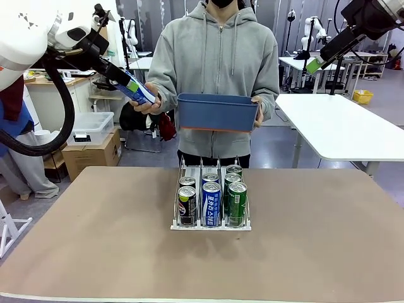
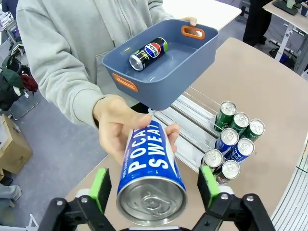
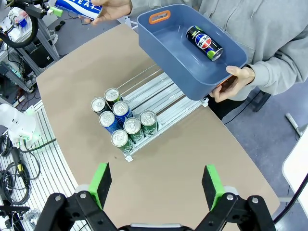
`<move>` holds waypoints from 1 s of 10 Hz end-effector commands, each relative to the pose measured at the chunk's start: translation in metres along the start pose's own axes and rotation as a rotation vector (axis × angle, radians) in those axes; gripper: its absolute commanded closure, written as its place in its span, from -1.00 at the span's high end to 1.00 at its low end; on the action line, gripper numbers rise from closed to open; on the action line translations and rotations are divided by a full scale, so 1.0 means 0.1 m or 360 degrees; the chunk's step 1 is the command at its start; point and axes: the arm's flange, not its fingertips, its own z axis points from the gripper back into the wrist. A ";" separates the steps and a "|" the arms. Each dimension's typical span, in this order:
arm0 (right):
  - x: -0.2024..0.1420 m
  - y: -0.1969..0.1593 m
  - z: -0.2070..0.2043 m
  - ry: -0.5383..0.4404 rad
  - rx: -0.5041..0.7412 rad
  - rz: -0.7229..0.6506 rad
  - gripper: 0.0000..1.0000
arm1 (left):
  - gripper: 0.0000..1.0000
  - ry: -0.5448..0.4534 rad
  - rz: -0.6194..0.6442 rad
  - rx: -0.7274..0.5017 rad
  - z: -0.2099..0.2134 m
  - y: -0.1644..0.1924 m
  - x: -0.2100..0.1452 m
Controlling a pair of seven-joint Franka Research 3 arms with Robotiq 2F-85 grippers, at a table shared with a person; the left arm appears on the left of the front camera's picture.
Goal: Fill the beverage cans into the dispenser.
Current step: Pick up the Ionic drink handed by the human.
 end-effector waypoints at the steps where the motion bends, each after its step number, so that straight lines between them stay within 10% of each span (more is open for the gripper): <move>1: 0.00 0.00 0.00 -0.0007 0.0013 -0.0001 1.00 | -0.19 -0.0020 0.0003 0.0042 0.00 0.03 -0.05; 2: 0.00 0.00 0.00 -0.0007 0.0013 -0.0001 1.00 | -1.00 -0.0029 0.0011 0.0043 -0.01 0.02 -0.06; 3: 0.00 0.00 0.00 -0.0007 0.0013 -0.0001 1.00 | -0.31 -0.0027 0.0010 0.0049 0.01 0.04 -0.06; 4: 0.00 0.00 0.00 -0.0007 0.0013 -0.0001 1.00 | -1.00 -0.0031 0.0023 0.0047 0.01 0.04 -0.06; 10: 0.00 0.00 0.00 -0.0007 0.0013 -0.0001 1.00 | -1.00 0.0014 0.0040 0.0077 0.03 0.04 -0.05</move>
